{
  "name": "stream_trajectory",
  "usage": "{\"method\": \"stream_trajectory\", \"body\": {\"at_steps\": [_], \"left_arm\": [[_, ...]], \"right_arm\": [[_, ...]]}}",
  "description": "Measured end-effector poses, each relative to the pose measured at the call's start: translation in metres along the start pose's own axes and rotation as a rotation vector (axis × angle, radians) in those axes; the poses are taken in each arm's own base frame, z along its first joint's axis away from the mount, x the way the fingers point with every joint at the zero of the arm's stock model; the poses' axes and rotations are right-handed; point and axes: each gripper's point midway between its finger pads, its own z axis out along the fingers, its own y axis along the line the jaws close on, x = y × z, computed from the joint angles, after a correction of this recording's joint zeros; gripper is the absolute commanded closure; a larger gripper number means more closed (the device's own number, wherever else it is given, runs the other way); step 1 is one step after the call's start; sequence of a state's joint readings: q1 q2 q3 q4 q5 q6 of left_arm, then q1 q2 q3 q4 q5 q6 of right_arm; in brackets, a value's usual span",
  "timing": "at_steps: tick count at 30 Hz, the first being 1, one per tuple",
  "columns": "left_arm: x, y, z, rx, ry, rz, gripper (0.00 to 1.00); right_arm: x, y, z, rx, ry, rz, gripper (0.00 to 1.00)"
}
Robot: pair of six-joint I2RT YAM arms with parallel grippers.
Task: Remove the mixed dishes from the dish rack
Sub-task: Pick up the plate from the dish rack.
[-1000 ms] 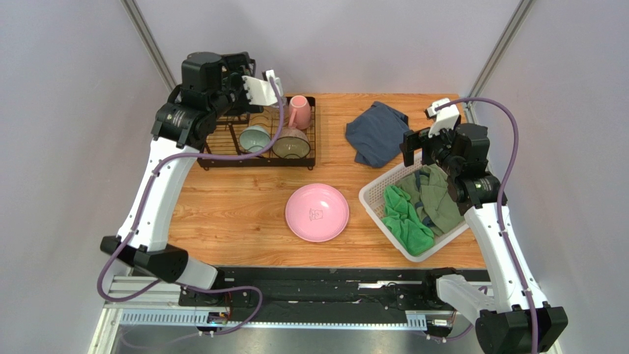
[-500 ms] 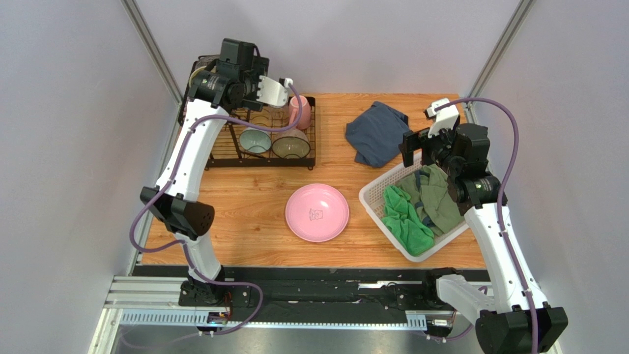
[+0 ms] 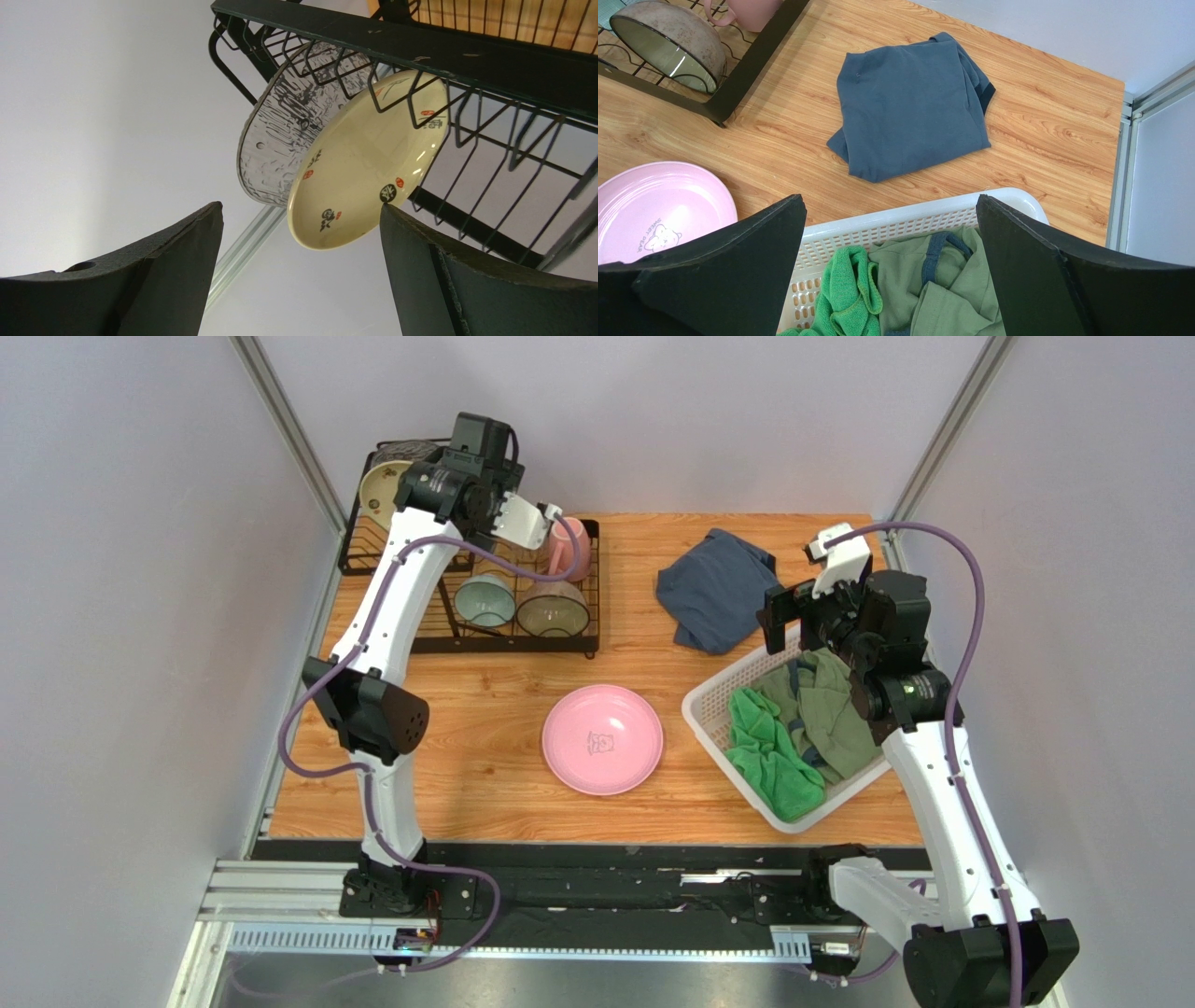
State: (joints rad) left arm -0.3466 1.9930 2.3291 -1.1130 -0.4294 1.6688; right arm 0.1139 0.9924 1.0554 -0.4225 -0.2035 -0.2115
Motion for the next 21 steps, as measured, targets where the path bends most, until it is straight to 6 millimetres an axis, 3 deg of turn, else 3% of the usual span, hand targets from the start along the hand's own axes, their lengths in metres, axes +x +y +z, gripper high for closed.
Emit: {"method": "stream_trajectory", "body": {"at_steps": [8,21], "left_arm": [[0.014,0.004,0.021,0.014,0.054,0.02,0.11],[0.033,0.0,0.033,0.019,0.082,-0.005,0.19]], "right_arm": [[0.002,0.001,0.0,-0.003,0.009,-0.001,0.0],[0.007,0.002,0.001,-0.013,0.028,0.002,0.01]]}}
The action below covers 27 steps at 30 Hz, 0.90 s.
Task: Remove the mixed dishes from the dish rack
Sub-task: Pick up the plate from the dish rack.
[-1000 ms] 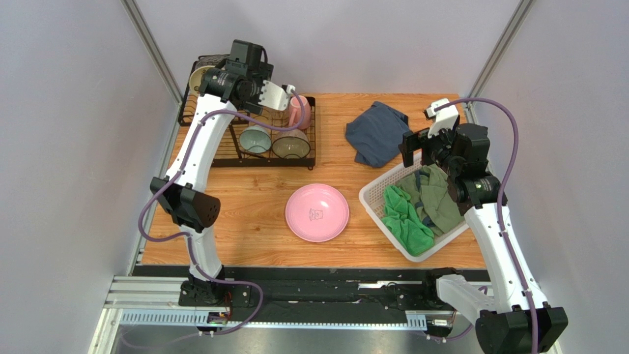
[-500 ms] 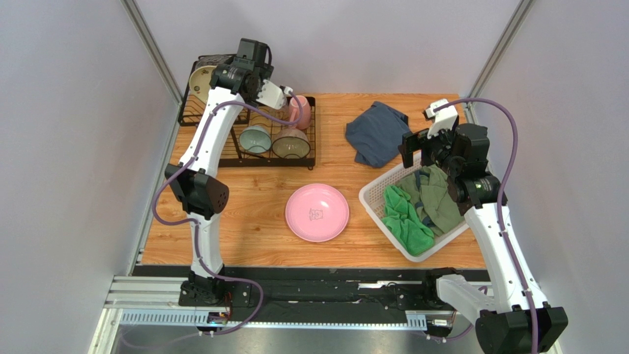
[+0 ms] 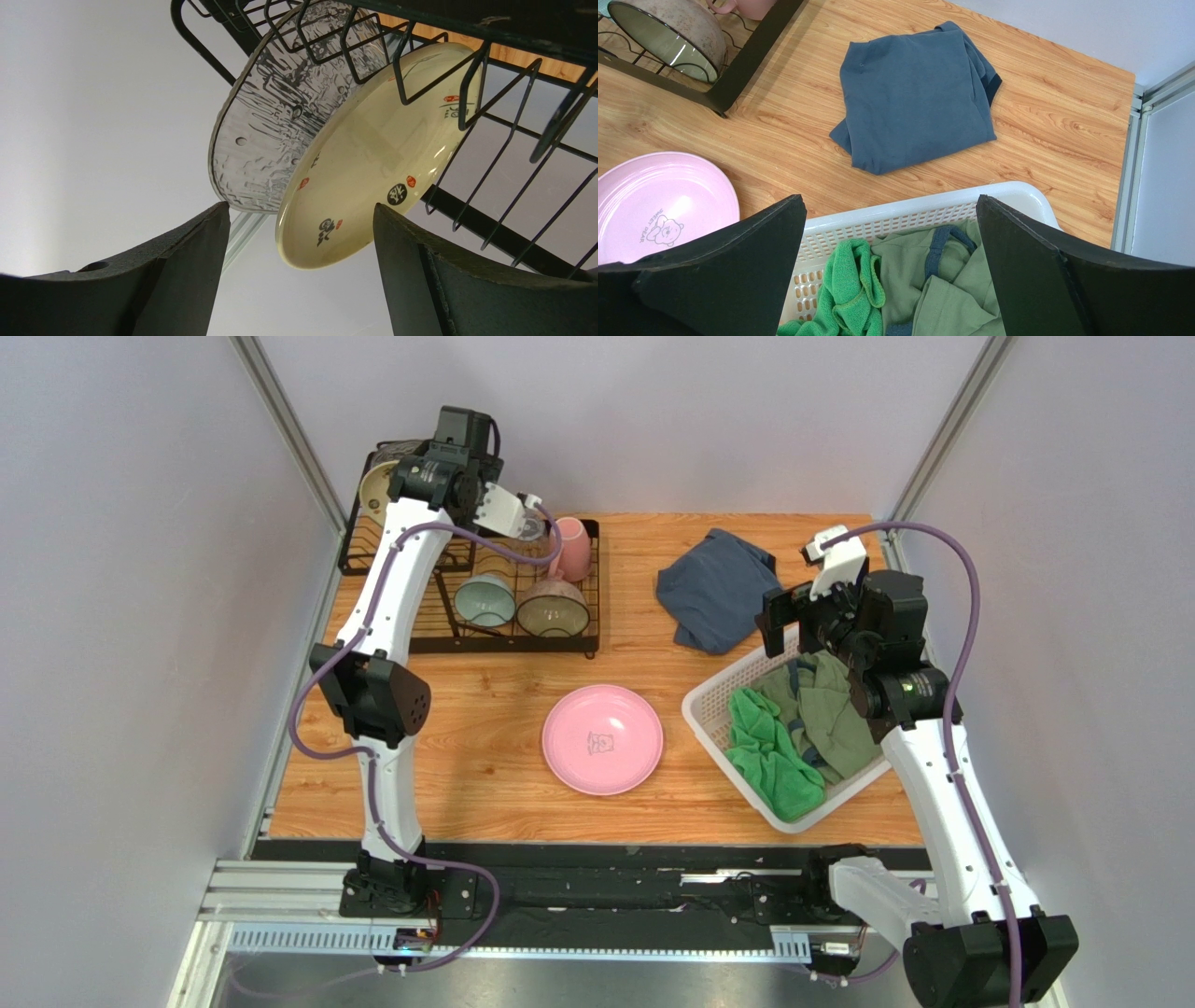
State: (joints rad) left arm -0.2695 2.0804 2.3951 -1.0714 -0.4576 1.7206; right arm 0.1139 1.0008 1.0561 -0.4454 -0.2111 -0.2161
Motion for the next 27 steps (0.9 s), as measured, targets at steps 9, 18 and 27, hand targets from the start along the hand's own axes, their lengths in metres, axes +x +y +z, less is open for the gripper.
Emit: {"method": "stream_trajectory", "body": {"at_steps": [9,18,27], "left_arm": [[-0.002,-0.001,0.012,0.007,0.003,0.008,0.42],[-0.001,0.001,0.013,-0.001,0.008,0.0,0.59],[0.002,0.008,0.013,-0.031,0.015,-0.014,0.73]], "right_arm": [[0.003,0.0,0.001,-0.002,0.01,-0.001,0.0],[0.004,0.0,0.002,-0.003,0.016,-0.005,0.01],[0.001,-0.001,0.002,-0.001,0.01,-0.008,0.01]]}}
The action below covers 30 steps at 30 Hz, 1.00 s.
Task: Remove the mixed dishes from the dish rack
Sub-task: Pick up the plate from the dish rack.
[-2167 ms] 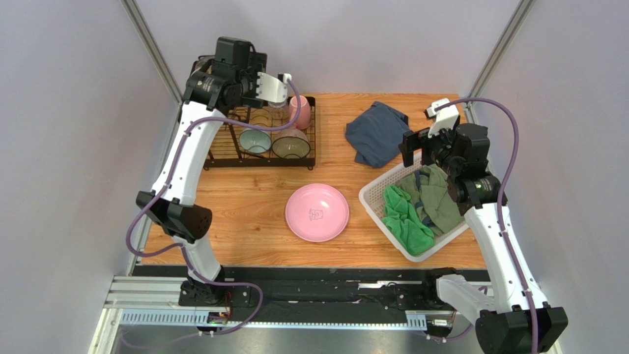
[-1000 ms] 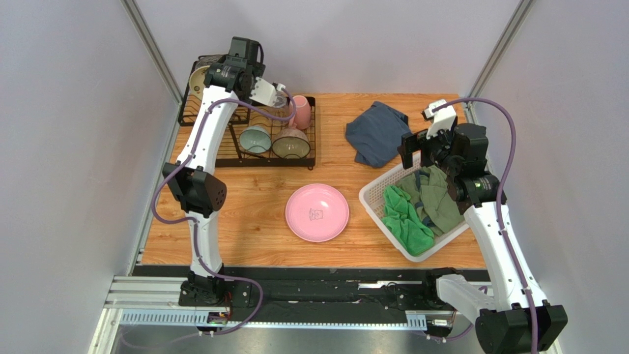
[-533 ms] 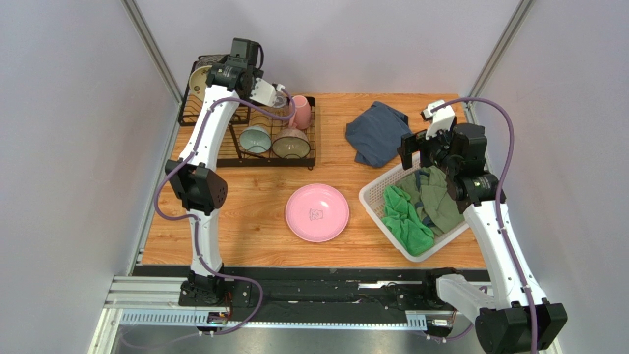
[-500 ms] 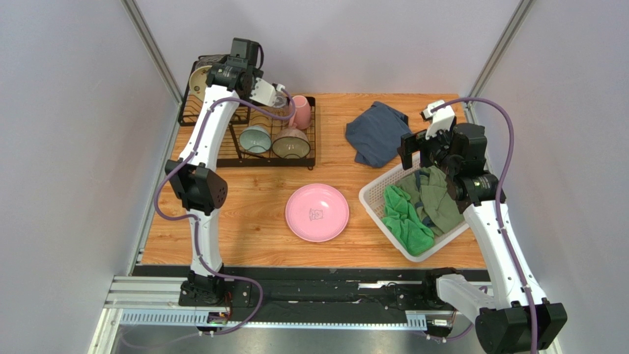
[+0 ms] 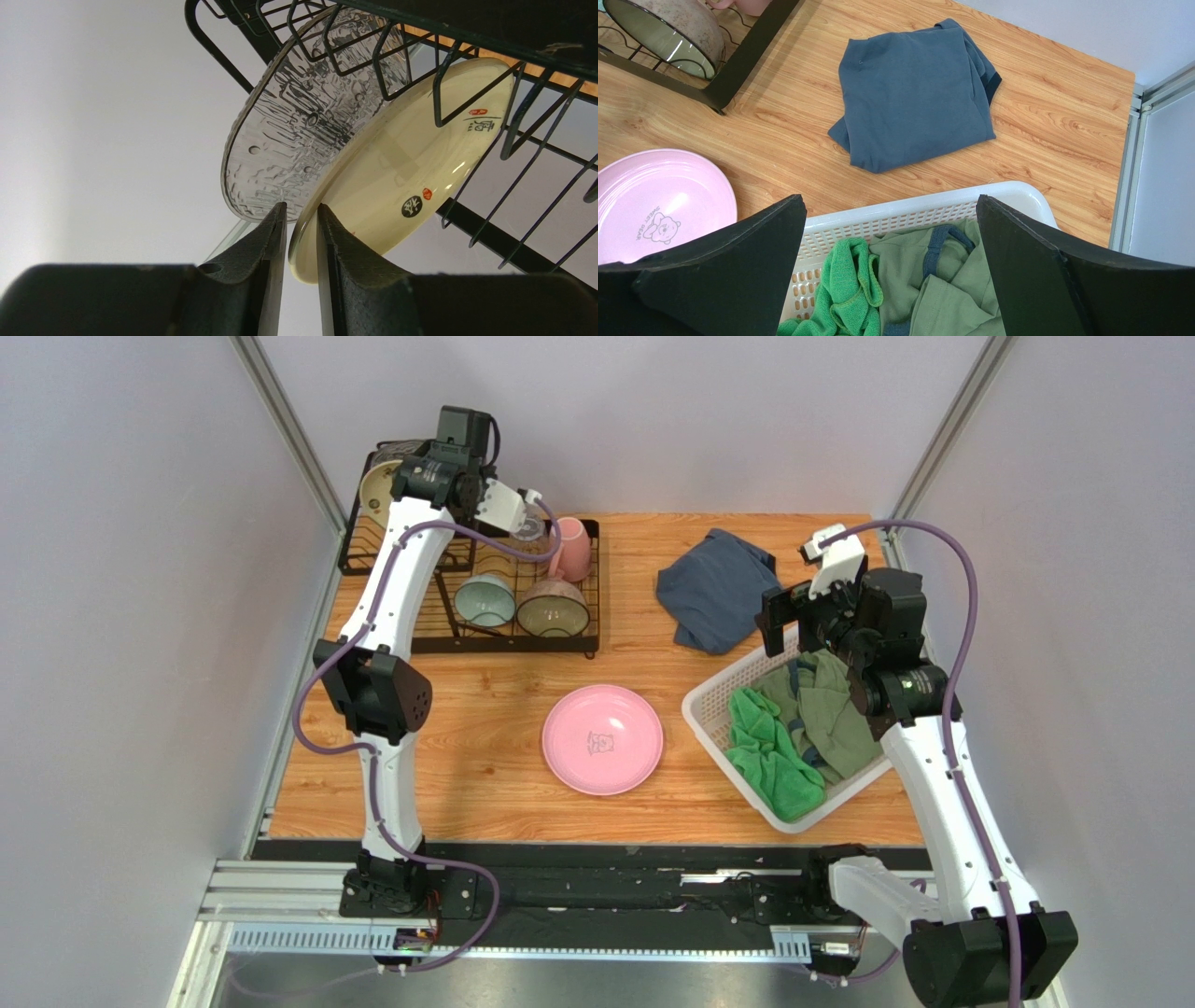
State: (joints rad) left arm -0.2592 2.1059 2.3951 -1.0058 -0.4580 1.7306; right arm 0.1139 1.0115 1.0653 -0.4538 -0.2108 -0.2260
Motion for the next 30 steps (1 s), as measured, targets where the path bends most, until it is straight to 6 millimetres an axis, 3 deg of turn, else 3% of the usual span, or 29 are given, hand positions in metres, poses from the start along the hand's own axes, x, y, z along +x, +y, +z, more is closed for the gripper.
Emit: {"method": "stream_trajectory", "body": {"at_steps": [12,30], "left_arm": [[0.0042,-0.0019,-0.001,0.009,0.026,0.0,0.95],[0.009,-0.0003,-0.007,-0.002,0.035,-0.02,1.0]], "right_arm": [[-0.0008,-0.0001,-0.0002,0.0,-0.002,0.0,0.01],[-0.0004,0.0002,-0.0002,-0.001,0.0,0.0,0.0]]}}
